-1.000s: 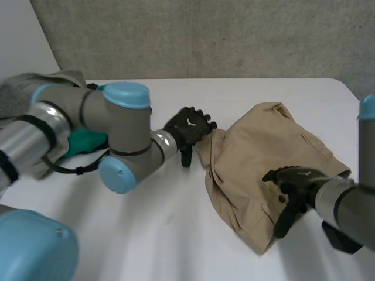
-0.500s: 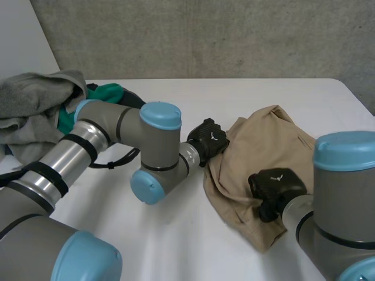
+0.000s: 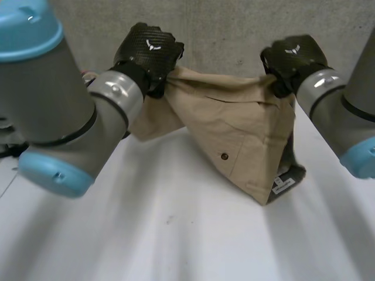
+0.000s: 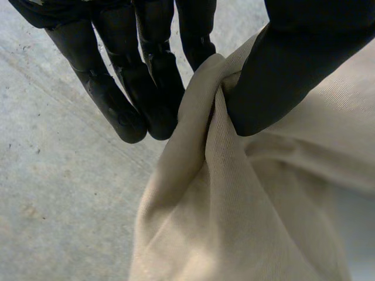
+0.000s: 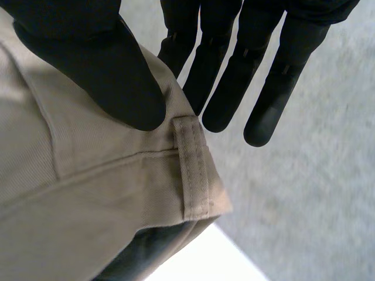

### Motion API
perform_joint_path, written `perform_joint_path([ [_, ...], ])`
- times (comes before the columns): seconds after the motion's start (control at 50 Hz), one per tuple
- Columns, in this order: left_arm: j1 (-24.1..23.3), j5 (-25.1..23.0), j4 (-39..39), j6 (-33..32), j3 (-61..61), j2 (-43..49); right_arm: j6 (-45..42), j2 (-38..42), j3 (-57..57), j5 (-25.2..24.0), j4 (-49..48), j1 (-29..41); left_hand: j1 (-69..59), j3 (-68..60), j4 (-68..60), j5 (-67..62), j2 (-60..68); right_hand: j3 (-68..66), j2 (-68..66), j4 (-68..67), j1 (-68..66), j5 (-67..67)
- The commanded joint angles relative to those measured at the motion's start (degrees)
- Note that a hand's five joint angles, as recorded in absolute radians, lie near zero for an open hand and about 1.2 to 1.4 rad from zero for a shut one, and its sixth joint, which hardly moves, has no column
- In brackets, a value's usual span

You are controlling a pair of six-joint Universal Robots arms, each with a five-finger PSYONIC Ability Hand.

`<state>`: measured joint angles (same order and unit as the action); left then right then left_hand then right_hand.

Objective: Fold the laundry.

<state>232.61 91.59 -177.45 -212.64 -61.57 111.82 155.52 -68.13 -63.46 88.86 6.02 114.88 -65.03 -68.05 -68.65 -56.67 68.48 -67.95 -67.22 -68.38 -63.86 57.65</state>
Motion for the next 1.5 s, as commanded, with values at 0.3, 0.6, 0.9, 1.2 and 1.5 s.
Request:
perform_joint_path([
  [0.3, -0.2, 1.8, 10.3, 6.0, -3.5, 11.1, -3.7, 18.5, 6.9, 2.8, 8.4, 2.9, 48.6, 51.6, 52.2, 50.2, -52.0, 46.0, 45.2, 46.4, 41.9, -45.7],
  [0.6, 7.2, 1.6, 11.4, 17.3, -12.8, -2.2, 5.8, 0.3, 2.6, 2.9, 34.7, 0.8, 55.0, 58.1, 58.7, 56.7, -58.5, 54.9, 54.2, 55.4, 50.8, -54.6],
  [0.9, 6.3, -4.8, 19.3, 27.8, -5.1, 14.7, 5.6, 7.6, -11.5, 4.4, 11.5, 4.5, 48.1, 51.1, 51.7, 49.7, -51.6, 50.0, 49.3, 50.5, 45.9, -49.7],
  [1.2, 7.3, 1.1, 21.6, 28.6, 8.7, 22.9, -8.1, 21.2, -7.3, 8.4, -11.7, 5.2, -15.0, -11.9, -11.3, -13.3, 11.5, 38.6, 37.9, 39.0, 34.5, -38.3],
  [1.5, 7.9, 0.1, 17.7, 9.6, 33.7, 25.8, -11.6, 25.7, 18.0, 1.7, -13.7, 1.0, -15.0, -11.9, -11.3, -13.3, 11.5, -12.1, -12.8, -11.6, -16.1, 12.4],
])
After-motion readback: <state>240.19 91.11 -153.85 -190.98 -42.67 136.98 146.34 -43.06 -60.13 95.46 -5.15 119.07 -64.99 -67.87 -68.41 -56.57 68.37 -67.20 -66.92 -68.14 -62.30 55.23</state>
